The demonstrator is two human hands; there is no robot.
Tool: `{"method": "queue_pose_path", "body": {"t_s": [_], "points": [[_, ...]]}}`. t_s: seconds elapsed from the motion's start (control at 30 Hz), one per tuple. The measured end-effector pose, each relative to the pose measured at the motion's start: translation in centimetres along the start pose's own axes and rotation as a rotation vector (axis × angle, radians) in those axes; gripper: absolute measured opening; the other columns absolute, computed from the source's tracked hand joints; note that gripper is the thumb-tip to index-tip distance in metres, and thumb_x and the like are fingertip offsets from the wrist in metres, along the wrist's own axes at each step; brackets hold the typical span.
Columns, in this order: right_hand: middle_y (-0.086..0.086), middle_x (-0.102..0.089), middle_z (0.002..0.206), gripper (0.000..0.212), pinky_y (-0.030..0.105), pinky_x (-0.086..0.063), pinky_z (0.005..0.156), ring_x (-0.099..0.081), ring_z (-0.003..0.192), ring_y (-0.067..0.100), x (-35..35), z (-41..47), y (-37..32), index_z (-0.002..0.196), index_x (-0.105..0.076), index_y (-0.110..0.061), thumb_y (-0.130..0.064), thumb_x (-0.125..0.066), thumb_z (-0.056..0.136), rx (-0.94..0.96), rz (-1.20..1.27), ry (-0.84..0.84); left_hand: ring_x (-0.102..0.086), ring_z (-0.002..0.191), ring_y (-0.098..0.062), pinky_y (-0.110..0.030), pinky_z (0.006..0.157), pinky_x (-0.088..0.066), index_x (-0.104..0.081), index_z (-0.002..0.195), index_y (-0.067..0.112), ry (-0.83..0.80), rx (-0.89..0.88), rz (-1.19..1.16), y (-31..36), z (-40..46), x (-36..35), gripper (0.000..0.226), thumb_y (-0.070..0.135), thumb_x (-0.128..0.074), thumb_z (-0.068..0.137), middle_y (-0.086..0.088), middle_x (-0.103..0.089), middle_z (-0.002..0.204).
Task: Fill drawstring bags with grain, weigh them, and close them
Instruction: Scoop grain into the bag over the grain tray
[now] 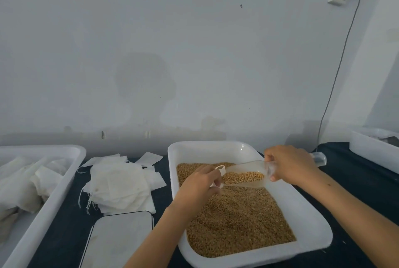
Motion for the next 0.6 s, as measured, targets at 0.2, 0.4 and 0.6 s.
{"method": "queue_pose_path", "body": {"t_s": [0.2,0.4,0.6], "points": [[-0.011,-0.054,0.077,0.027,0.030,-0.030,0.074,-0.053,0.083,0.012,1.5,0.6,-2.3,0.072,-0.045,-0.026,-0.009,-0.064,0.081,0.049,-0.193,-0.003,-0.047,0.093,-0.010,-0.021,0.079,-0.037,-0.061,0.086,0.012,0.028,-0.066,-0.050,0.9,-0.2,0.7,0.015,0.026,-0.068,0.083,0.004,-0.057,0.095],[-0.004,-0.059,0.086,0.030,0.030,-0.022,0.079,-0.057,0.086,0.017,4.3,0.5,-5.4,0.092,-0.056,-0.022,0.005,-0.050,0.080,0.101,-0.348,0.143,-0.040,0.088,-0.003,-0.014,0.074,-0.028,-0.060,0.083,0.013,0.043,-0.067,-0.080,0.9,-0.3,1.0,0.017,0.027,-0.067,0.083,0.015,-0.047,0.088],[-0.005,-0.032,0.066,0.033,0.028,-0.020,0.077,-0.038,0.071,0.018,5.4,-0.3,-8.5,0.064,-0.028,-0.021,0.011,-0.035,0.063,0.230,-0.418,0.250,-0.038,0.082,-0.005,-0.007,0.072,-0.029,-0.058,0.083,0.004,0.039,0.005,-0.114,0.3,-0.1,1.1,0.021,0.024,-0.066,0.085,0.010,-0.047,0.085]]}}
Point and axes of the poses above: each hand's wrist, its own z-axis towards the middle knuckle, its own x-axis out of the back of the hand, y = z × x, the point moved 10 cm from there along z, towards the middle knuckle
